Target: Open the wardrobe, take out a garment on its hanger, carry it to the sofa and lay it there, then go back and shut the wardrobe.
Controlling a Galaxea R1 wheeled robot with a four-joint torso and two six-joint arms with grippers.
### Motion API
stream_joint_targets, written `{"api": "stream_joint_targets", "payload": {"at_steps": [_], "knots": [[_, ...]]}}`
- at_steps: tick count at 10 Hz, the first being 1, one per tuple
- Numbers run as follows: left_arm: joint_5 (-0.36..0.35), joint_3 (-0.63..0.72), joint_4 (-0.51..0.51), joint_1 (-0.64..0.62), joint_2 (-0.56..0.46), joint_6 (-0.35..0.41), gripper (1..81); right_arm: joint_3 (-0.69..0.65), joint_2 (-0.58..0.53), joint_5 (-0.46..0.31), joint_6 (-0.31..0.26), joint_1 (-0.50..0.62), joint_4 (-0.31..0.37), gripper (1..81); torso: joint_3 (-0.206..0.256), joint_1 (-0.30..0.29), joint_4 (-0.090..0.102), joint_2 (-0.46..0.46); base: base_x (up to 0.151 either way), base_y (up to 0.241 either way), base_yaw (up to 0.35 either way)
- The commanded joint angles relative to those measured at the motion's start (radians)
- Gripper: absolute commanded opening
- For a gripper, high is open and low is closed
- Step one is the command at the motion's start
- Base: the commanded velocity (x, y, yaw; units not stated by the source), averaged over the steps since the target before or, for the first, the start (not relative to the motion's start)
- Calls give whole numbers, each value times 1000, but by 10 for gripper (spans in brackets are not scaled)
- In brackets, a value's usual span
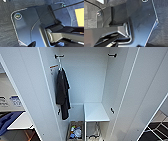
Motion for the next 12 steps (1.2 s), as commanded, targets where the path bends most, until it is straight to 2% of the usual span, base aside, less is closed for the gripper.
{"api": "stream_joint_targets", "payload": {"at_steps": [1, 2, 3, 4, 5, 6, 7, 9, 10, 12], "knots": [[75, -6, -158, 40, -5, 0, 811, -3, -8, -56, 0, 40, 1, 811, 0, 0, 0, 0, 0, 0, 0], [156, -6, -298, 53, 21, 205, 811, -1, -8, -57, 1, 41, 1, 811, 0, 0, 0, 0, 0, 0, 0], [208, -6, -545, 53, 52, 507, 811, -3, -9, -55, 5, 43, 1, 811, 0, 0, 0, 0, 0, 0, 0], [265, -3, -868, 36, 67, 847, 811, -3, -15, -55, 6, 43, 3, 811, 0, 0, 0, 0, 0, 0, 0], [287, 1, -1162, 16, 61, 1129, 811, 14, -30, -39, 5, 43, 7, 811, 0, 0, 0, 0, 0, 0, 0], [204, 3, -915, 39, 38, 817, 811, 47, -53, -29, 6, 49, 9, 811, 0, 0, 0, 0, 0, 0, 0], [276, 9, -1591, -1, 49, 1451, 811, 88, -78, -30, 6, 52, 7, 811, 0, 0, 0, 0, 0, 0, 0], [224, 1, -1592, -57, 25, 1472, 811, 257, -185, -30, 6, 72, 9, 811, 0, 0, 0, 0, 0, 0, 0], [225, 19, -1586, -70, 14, 1475, 811, 334, -254, -30, 8, 81, 9, 811, 0, 0, 0, 0, 0, 0, 0], [221, 126, -1548, -73, -53, 1475, 811, 512, -409, -32, 15, 102, 10, 811, 0, 0, 0, 0, 0, 0, 0]]}}
